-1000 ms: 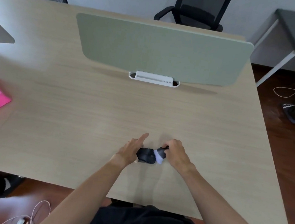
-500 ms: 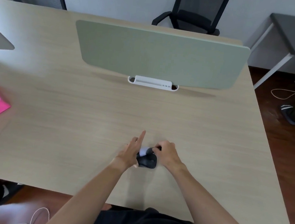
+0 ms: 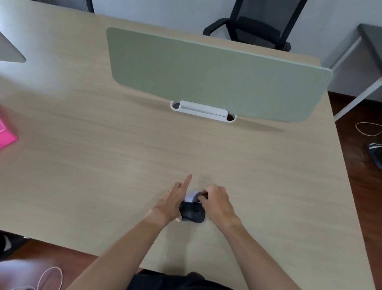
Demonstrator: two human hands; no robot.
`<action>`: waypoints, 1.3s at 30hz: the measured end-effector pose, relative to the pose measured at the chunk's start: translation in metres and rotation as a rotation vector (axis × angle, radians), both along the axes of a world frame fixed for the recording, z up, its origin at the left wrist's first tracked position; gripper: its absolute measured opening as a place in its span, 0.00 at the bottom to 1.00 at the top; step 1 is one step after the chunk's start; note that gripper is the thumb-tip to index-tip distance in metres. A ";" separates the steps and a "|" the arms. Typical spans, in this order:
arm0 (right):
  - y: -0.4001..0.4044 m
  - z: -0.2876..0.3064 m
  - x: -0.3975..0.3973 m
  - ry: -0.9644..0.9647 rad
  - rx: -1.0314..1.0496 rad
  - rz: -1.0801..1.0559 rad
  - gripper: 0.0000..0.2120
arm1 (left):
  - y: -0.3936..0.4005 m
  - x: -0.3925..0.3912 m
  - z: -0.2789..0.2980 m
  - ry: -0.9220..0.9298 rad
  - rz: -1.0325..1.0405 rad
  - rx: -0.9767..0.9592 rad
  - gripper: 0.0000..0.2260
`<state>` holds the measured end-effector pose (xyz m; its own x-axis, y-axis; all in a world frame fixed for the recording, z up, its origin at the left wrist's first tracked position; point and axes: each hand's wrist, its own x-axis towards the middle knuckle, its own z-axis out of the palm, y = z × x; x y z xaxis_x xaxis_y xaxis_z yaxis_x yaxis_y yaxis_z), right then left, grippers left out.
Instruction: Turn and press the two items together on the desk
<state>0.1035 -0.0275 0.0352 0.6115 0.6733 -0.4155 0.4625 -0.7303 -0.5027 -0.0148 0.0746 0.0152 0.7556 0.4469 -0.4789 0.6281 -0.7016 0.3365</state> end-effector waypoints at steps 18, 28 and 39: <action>-0.052 -0.010 0.006 0.077 0.233 -0.189 0.08 | -0.026 -0.014 -0.013 -0.155 0.324 -0.022 0.17; -0.026 -0.012 -0.009 0.182 0.184 -0.068 0.11 | -0.035 -0.017 -0.009 0.065 0.087 0.202 0.32; -0.029 -0.007 -0.010 0.226 0.098 0.006 0.15 | -0.037 -0.011 -0.008 0.132 -0.054 0.251 0.33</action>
<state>0.0930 -0.0569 0.0286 0.5062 0.7203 -0.4742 0.3343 -0.6708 -0.6620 -0.0258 0.0375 0.0069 0.7197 0.5251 -0.4542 0.6147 -0.7861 0.0653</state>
